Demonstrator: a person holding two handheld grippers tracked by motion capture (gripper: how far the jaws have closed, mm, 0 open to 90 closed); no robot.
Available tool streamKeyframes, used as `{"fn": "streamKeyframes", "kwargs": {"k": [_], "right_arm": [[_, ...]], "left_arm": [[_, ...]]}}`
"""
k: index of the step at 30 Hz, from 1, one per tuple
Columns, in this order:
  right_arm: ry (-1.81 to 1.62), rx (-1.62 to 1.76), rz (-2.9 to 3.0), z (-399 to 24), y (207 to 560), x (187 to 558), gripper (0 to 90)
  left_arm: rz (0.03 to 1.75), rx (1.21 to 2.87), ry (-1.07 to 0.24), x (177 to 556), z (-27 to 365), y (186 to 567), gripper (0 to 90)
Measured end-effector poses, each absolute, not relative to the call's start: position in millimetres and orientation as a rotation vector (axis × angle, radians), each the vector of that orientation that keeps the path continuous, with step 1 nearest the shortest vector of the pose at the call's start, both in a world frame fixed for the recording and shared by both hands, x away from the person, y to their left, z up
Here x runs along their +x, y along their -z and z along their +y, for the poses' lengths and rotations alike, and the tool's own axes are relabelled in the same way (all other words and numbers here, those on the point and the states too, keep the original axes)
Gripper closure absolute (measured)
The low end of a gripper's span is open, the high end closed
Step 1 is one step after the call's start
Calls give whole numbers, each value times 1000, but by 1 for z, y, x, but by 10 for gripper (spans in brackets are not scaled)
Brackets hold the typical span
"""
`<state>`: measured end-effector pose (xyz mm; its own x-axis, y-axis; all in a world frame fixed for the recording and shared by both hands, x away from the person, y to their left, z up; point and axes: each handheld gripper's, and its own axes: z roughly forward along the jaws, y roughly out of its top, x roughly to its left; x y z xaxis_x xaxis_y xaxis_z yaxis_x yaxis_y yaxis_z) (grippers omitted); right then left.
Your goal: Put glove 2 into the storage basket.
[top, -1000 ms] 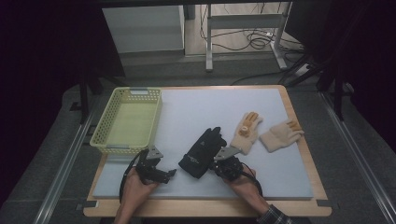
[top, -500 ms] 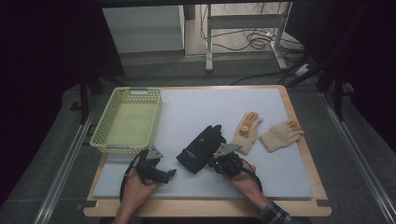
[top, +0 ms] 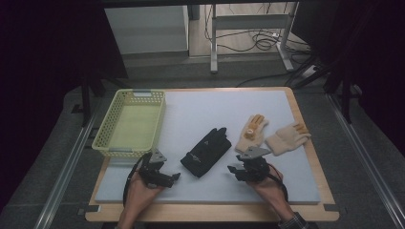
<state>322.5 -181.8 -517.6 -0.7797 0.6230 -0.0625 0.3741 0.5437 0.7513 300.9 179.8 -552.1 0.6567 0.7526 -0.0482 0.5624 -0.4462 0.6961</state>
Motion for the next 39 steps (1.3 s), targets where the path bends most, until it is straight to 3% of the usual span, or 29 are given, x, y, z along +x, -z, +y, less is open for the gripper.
{"fn": "streamKeyframes", "kwargs": {"k": [1,5,15,30,39], "right_arm": [[-1065,842,2457,-190,518,323,339],[-1026,888,2424,-205,520,323,258],[-975,971,2410,-223,532,332,134],[-995,997,2418,-225,534,334,118],[-992,996,2418,-225,534,334,118]], "left_arm": [[1013,2173,-350,301,180,552,28],[1014,2172,-349,301,180,552,28],[1019,2158,-336,301,182,552,36],[1035,2168,-346,300,180,550,43],[987,2144,-259,300,174,524,31]]}}
